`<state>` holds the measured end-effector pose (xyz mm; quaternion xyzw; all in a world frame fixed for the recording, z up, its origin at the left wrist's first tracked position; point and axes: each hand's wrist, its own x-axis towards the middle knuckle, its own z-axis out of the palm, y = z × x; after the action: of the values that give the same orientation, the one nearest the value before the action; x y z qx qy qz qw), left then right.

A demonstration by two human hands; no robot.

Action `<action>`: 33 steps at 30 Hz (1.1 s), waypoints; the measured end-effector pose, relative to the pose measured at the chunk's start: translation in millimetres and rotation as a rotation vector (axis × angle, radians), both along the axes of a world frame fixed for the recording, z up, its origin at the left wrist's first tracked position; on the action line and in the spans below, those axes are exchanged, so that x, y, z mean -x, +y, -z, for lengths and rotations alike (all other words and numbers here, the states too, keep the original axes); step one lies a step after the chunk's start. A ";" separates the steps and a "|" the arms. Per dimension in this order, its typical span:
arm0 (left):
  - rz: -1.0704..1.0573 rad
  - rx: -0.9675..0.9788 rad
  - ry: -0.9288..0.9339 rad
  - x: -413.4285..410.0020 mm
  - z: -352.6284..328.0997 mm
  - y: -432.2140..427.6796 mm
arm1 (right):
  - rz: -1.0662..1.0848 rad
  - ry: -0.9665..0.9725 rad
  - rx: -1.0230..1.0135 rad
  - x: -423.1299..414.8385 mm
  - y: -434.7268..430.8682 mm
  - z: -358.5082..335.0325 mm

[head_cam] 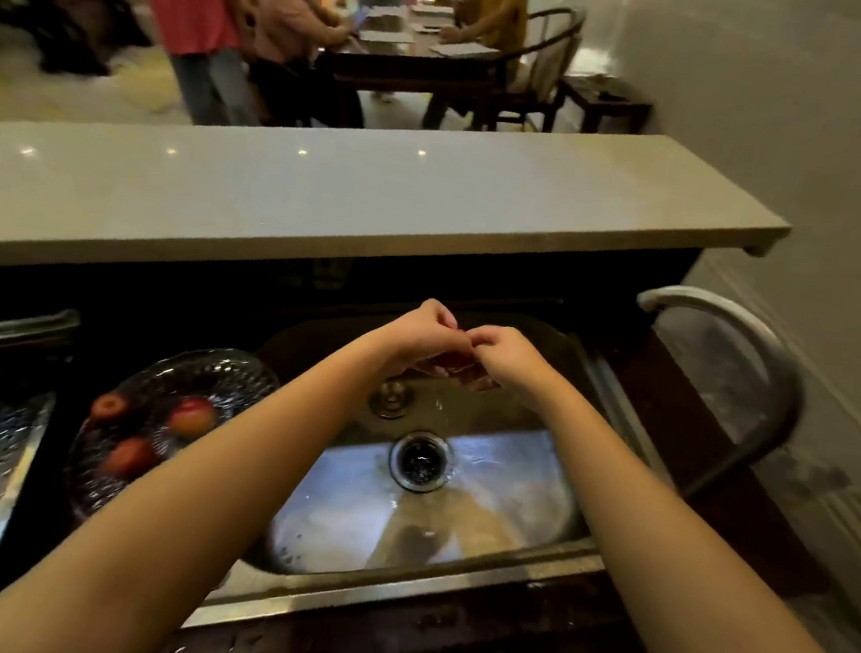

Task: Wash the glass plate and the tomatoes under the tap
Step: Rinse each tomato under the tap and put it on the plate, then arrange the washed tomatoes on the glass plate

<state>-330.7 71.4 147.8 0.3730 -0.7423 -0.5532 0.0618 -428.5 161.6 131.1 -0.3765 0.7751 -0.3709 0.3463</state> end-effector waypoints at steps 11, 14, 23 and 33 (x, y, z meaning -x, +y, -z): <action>-0.176 0.605 -0.212 -197.3 50.9 -66.7 | -0.237 -0.289 -0.247 -147.4 -88.5 68.1; -0.231 0.693 -0.233 -248.3 66.9 -94.1 | -0.270 -0.282 -0.294 -180.3 -99.7 90.2; -0.253 0.807 -0.310 -307.5 121.0 -143.8 | 0.112 -0.372 -0.100 -225.0 -108.0 131.9; -0.098 0.737 -0.295 -293.3 141.3 -121.9 | 0.383 -0.453 0.083 -246.9 -107.9 140.6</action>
<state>-37.4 -50.5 6.4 0.4360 -0.8734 -0.1866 0.1104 -181.6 53.7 -9.6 -0.1448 0.7191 -0.5356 0.4184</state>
